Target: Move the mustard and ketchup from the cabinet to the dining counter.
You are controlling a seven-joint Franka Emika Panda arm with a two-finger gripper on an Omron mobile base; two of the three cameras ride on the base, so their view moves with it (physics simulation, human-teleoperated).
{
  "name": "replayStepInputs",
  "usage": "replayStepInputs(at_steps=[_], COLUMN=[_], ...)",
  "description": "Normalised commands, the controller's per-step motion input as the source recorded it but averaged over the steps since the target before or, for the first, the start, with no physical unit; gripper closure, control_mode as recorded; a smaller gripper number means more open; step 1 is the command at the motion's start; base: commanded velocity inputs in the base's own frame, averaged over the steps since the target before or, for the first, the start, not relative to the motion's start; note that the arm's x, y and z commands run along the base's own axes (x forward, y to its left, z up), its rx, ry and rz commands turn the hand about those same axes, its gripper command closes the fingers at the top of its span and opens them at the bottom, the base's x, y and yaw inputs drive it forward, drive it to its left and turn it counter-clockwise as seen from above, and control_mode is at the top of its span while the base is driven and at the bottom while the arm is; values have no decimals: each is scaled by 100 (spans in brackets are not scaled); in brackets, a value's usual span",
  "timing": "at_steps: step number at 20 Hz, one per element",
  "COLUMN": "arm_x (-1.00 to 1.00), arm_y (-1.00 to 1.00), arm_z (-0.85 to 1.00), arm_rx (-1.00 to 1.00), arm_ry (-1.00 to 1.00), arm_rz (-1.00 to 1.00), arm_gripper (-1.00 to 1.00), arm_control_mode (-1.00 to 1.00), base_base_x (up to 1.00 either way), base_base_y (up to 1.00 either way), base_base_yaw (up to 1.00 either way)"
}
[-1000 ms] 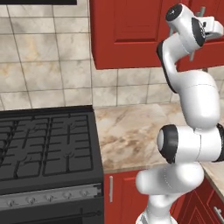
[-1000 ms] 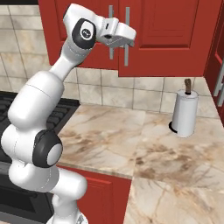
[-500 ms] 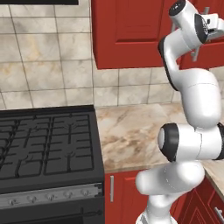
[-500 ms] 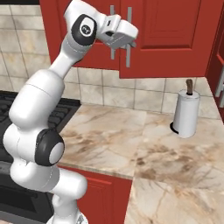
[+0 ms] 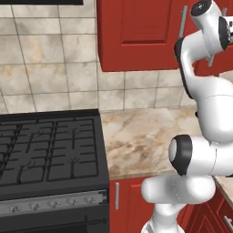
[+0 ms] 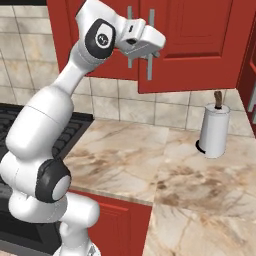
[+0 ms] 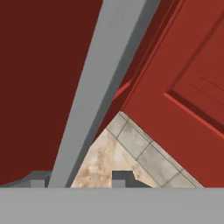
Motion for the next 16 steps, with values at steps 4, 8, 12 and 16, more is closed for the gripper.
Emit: replayStepInputs(at_steps=[4,8,12,16], arm_x=[-100,-93,-93,-95], arm_y=[-100,-100,-100,-35], arm_z=[0,0,0,-4], arm_rx=[6,4,4,1], arm_ry=[0,1,5,3], arm_rz=[0,0,-2,3], arm_gripper=[100,100,100,-100], arm_control_mode=[-100,-100,-100,-100], base_base_x=[0,0,0,0], base_base_y=[0,0,0,0], base_base_yaw=[0,0,0,0])
